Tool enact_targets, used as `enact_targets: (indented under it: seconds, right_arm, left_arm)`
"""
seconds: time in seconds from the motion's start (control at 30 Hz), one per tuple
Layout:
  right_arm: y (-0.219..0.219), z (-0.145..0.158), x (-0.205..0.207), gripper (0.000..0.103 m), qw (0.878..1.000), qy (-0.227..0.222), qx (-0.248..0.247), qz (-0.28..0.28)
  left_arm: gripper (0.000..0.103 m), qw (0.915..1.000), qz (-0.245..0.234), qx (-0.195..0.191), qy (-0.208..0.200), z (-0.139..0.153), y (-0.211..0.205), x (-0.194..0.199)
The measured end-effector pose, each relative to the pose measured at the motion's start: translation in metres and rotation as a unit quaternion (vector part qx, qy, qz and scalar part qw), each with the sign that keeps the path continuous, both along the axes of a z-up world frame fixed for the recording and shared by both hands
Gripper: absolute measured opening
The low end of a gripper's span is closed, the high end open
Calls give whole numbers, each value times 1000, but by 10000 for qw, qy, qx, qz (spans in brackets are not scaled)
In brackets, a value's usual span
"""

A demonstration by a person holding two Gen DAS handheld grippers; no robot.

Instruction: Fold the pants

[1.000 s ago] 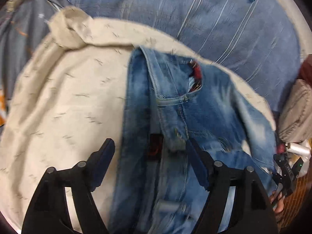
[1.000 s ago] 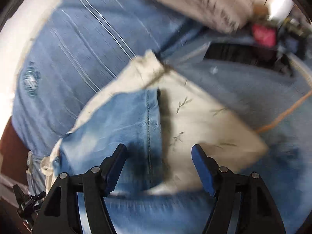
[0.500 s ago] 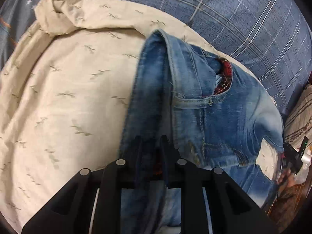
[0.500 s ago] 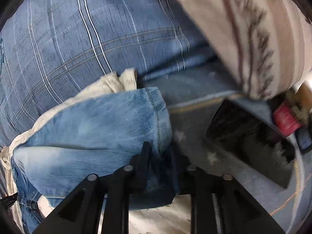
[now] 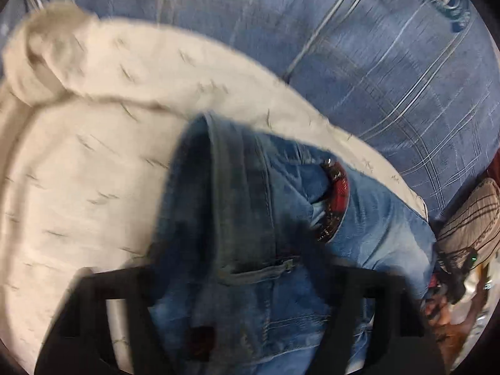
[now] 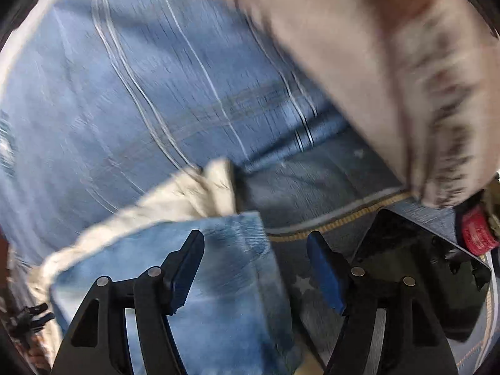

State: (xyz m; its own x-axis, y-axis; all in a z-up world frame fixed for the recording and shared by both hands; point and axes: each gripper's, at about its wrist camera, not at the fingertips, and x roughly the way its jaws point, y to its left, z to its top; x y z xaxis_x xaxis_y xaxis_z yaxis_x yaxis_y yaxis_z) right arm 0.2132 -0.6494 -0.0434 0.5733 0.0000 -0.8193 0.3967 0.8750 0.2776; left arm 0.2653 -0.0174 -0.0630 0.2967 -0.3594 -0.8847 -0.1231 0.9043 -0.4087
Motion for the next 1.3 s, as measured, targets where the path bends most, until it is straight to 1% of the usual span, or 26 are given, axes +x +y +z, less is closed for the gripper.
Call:
enact_targets:
  seconds: [0.03,0.07,0.1,0.13,0.17,0.2,0.23,0.3,0.33,0.4,0.43,0.5,0.57,0.63,0.67,0.7,0.73,0.77,0.8,0.83,0.9,0.97,1.03,1.13,1.23,1.3]
  right_arm:
    - [9,8,3,2,9996,-156,-86,207]
    - [22,22,7,2,9975,-421,-452,337]
    - [30,46,4,2,9920,-868,-782,477]
    - [31,65,2,2,9872,-1218,-944,405]
    - [29,74,6,2,9853,-1343,-1003,325]
    - [28,78,14,2,9843,-1349,-1102,288]
    - [28,76,23,2,9837,-1237,-1275,262]
    - [29,52,48,2,9831,-771,-1647,198]
    - [27,27,65,2,9843,-296,-1739,110]
    - [23,-9,81,7,9839,337,-1752,-60]
    - [25,-20,84,7,9833,462,-1758,-70]
    - [31,-19,79,9,9810,372,-1902,-78]
    - [35,2,58,12,9818,-23,-1898,-118]
    - [39,31,23,24,9831,-542,-1741,-124]
    - [41,40,6,29,9833,-711,-1673,-117]
    - [44,49,-17,39,9831,-887,-1596,-115]
    - [45,54,-35,45,9830,-973,-1551,-121]
    - [47,58,-60,46,9833,-1050,-1481,-157]
    - [48,58,-86,50,9840,-1128,-1360,-208]
    - [45,57,-106,53,9849,-1187,-1237,-262]
    - [43,46,-156,58,9867,-1170,-984,-556]
    - [39,30,-196,58,9868,-1094,-796,-894]
    - [34,20,-248,58,9847,-968,-626,-1308]
    - [25,0,-303,60,9799,-785,-207,-1822]
    - [24,-17,-353,61,9757,-689,-66,-2080]
    - [23,-29,-361,64,9740,-585,51,-2186]
  left_arm:
    - [14,9999,-69,-70,48,-1,-2,1]
    - [14,9999,-56,-70,-78,7,-4,0]
    - [4,9994,-27,-15,-356,19,-4,-1]
    - [4,9982,-10,2,-594,31,-4,-1]
    - [4,9977,10,-13,-673,36,-4,0]
    - [4,9974,28,97,-717,38,-7,3]
    - [4,9971,21,297,-696,35,-10,7]
    - [4,9956,17,784,-509,18,-17,16]
    - [4,9947,19,963,-370,7,-19,21]
    - [5,9949,83,1007,-79,-11,-18,28]
    - [5,9955,130,938,-70,-13,-17,27]
    - [7,9961,151,866,-84,-4,-13,25]
    - [8,9960,166,843,-244,16,-3,13]
    - [15,9961,173,781,-383,32,3,-1]
    - [17,9961,180,720,-478,42,12,-19]
    - [27,9965,162,626,-529,48,18,-31]
    - [44,9972,139,470,-556,53,27,-51]
    - [51,9977,126,391,-546,57,35,-65]
    - [57,9983,75,213,-535,57,44,-93]
    - [57,9986,32,97,-515,55,45,-107]
    - [57,9989,-202,-307,-294,44,52,-155]
    - [57,9974,-365,-614,-81,35,53,-184]
    - [62,9945,-487,-924,109,26,56,-210]
    - [71,9894,-495,-1326,335,8,65,-240]
    - [72,9821,-499,-1714,600,-11,69,-260]
    - [72,9799,-424,-1817,706,-22,64,-257]
